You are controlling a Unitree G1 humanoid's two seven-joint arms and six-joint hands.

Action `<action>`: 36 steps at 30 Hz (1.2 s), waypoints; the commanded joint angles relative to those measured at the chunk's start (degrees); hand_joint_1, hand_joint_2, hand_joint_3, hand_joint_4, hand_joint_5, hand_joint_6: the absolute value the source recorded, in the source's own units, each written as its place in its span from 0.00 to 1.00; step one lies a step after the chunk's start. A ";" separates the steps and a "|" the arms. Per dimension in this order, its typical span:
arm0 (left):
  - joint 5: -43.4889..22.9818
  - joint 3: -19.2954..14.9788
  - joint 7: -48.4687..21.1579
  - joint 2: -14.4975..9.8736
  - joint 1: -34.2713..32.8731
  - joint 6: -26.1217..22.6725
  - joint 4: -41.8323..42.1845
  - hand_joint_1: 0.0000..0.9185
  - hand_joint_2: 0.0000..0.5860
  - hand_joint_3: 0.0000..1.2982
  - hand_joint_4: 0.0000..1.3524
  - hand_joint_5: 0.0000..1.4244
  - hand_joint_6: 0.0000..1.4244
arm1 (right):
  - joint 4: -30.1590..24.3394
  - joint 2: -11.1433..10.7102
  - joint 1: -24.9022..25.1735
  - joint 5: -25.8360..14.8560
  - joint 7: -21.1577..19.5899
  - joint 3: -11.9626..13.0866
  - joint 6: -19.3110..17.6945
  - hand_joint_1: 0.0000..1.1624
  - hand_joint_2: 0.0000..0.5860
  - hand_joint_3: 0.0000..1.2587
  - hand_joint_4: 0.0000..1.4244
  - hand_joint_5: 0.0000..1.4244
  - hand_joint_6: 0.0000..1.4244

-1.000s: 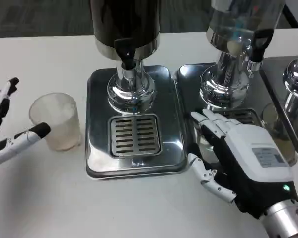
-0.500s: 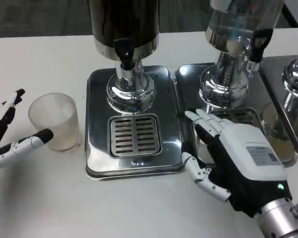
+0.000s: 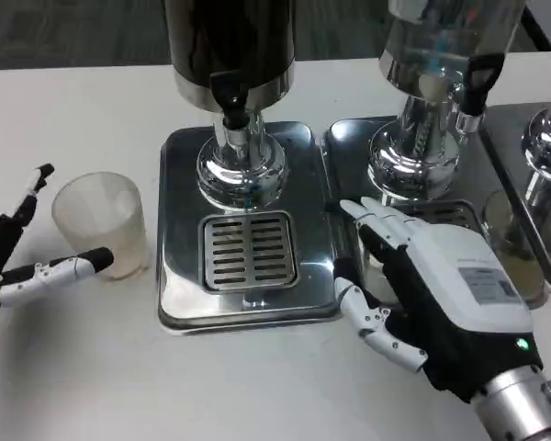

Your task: Grasp the cup under the faucet to collect the drink, then remove the cup.

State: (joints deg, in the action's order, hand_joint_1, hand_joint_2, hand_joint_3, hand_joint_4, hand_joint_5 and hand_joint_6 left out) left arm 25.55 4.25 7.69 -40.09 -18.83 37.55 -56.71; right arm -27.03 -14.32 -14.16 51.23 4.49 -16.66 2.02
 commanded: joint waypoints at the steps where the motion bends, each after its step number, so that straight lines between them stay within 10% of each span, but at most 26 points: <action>1: 1.44 1.76 1.82 -0.99 -1.76 -0.92 -2.43 0.18 0.00 0.00 0.00 0.04 0.13 | -0.30 0.02 0.30 -0.54 0.80 0.07 0.46 0.07 0.84 0.12 0.07 0.09 0.10; 36: 3.96 10.38 8.03 3.69 -11.13 -0.03 -14.42 0.16 0.01 0.00 0.00 0.10 0.20 | -0.25 -0.47 0.34 -2.76 2.54 1.23 1.13 0.05 0.83 0.13 0.07 0.10 0.11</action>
State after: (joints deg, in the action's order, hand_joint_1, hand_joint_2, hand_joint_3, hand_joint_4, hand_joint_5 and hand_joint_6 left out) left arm 28.97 14.10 15.01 -37.19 -29.19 37.45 -70.26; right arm -27.02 -14.35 -13.72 49.20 6.27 -15.95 2.66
